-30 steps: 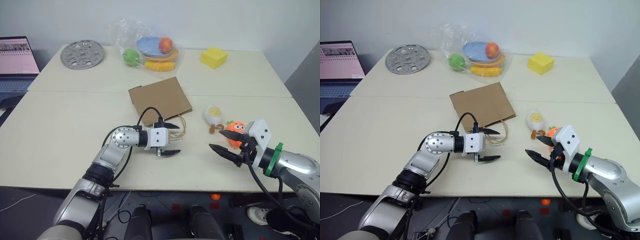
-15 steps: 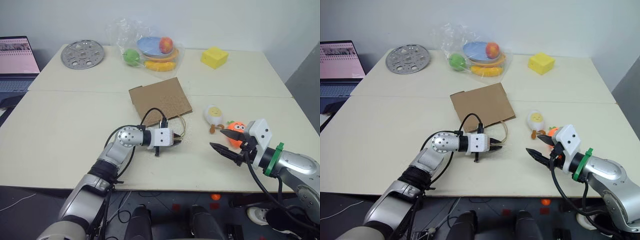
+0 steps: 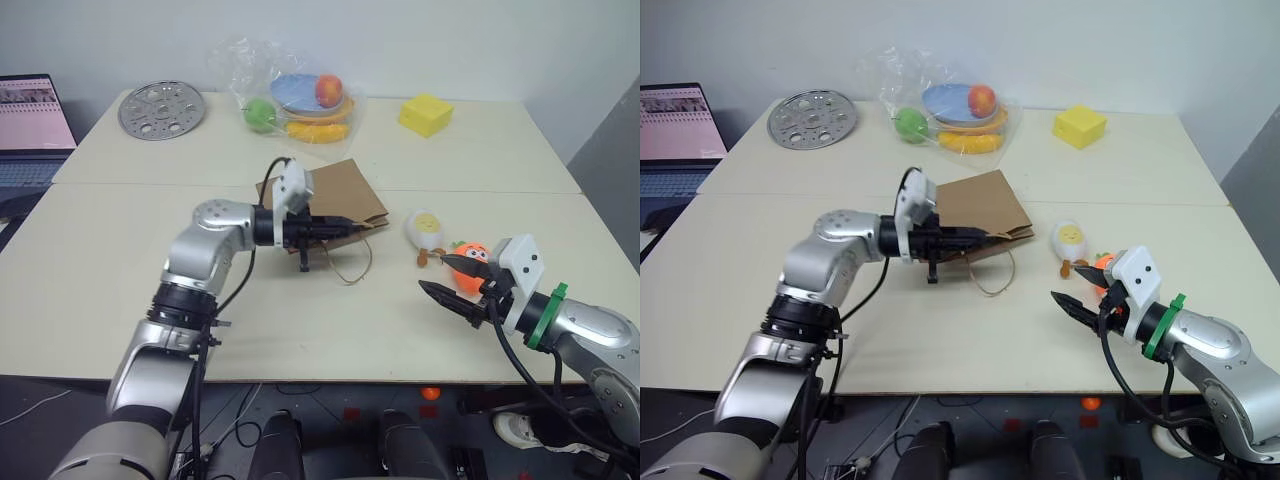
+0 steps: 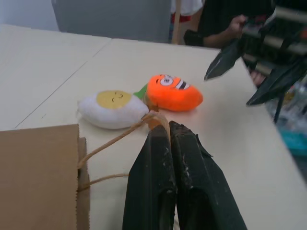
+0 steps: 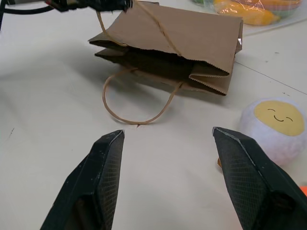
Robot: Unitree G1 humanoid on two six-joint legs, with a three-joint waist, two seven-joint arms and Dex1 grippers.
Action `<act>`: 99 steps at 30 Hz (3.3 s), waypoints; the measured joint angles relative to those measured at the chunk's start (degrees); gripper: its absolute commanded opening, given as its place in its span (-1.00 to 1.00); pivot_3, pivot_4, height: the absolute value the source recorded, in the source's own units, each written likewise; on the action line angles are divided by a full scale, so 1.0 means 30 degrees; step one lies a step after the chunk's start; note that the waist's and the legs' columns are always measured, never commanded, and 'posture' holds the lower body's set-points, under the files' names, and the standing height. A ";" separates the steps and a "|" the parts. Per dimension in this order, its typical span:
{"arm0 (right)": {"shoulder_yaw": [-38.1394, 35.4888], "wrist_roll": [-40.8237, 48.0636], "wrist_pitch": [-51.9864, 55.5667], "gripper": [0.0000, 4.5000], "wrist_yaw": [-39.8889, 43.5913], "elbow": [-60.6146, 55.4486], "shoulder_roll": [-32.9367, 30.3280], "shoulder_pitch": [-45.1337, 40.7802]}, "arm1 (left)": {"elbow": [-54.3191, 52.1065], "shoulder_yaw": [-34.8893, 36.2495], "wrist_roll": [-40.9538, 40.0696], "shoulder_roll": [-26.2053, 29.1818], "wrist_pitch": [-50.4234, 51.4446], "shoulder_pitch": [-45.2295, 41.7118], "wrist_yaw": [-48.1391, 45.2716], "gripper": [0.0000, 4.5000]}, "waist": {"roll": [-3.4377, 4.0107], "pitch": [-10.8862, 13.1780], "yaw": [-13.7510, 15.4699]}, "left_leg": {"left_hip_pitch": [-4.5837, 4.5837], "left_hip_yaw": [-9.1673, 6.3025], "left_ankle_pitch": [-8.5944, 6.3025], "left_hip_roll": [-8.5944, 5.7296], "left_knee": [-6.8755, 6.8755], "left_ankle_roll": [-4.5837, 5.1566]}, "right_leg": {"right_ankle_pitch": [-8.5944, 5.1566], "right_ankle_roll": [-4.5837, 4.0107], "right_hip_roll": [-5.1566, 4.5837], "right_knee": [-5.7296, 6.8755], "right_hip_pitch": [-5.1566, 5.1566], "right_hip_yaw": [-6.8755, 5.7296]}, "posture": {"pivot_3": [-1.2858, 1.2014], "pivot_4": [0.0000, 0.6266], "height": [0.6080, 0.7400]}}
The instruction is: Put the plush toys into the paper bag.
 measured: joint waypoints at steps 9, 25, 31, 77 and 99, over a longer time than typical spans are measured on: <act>0.2373 -0.1024 0.0603 0.10 -0.1703 0.1565 0.2279 -0.3502 | 0.1152 0.2317 -0.1922 0.0517 0.3200 -0.1584 0.0468 -1.00 | -0.0003 0.0002 -0.0243 | 0.0001 -0.0010 0.0002 0.0009 -0.0002 0.0001 | 0.0001 0.0000 0.0008 0.0020 -0.0008 -0.0008 | 0.03 -0.52 1.00; 0.7019 -0.6376 -0.3441 -0.97 -0.5262 1.4820 1.1968 -1.1978 | -0.0176 0.2732 -0.2776 0.0726 0.4254 -0.1396 0.0948 -1.00 | -0.0002 0.0005 -0.0237 | -0.0026 -0.0024 0.0002 0.0036 -0.0039 0.0000 | 0.0052 -0.0059 0.0039 0.0072 -0.0088 -0.0019 | 0.03 -0.52 1.00; 0.6642 -0.7734 -0.6138 -0.97 -0.6311 2.1050 1.3960 -1.3551 | -0.0614 0.3529 -0.3588 0.0801 0.4747 -0.1437 0.1714 -1.00 | -0.0002 0.0005 -0.0238 | -0.0027 -0.0029 0.0001 0.0034 -0.0069 -0.0001 | 0.0065 -0.0069 0.0037 0.0067 -0.0094 -0.0027 | 0.03 -0.52 1.00; 0.4571 -0.5888 -0.0207 0.65 -0.2896 0.5415 0.9613 -0.7835 | 0.1478 0.4896 -0.2835 -0.0569 -0.0538 -0.3004 0.4586 -1.00 | -0.0006 0.0004 -0.0216 | -0.0050 -0.0045 0.0001 0.0032 -0.0085 -0.0005 | 0.0052 -0.0016 0.0037 0.0062 -0.0114 -0.0039 | 0.03 -0.52 1.00; -0.0423 -0.7146 0.3814 0.91 -0.8325 0.2566 0.7955 -0.0929 | 0.1126 0.4662 -0.2910 -0.0432 0.0060 -0.2851 0.3996 -1.00 | -0.0009 0.0003 -0.0218 | -0.0038 -0.0002 0.0002 0.0025 -0.0054 -0.0002 | 0.0019 0.0033 0.0030 0.0052 -0.0105 0.0011 | 0.03 -0.52 1.00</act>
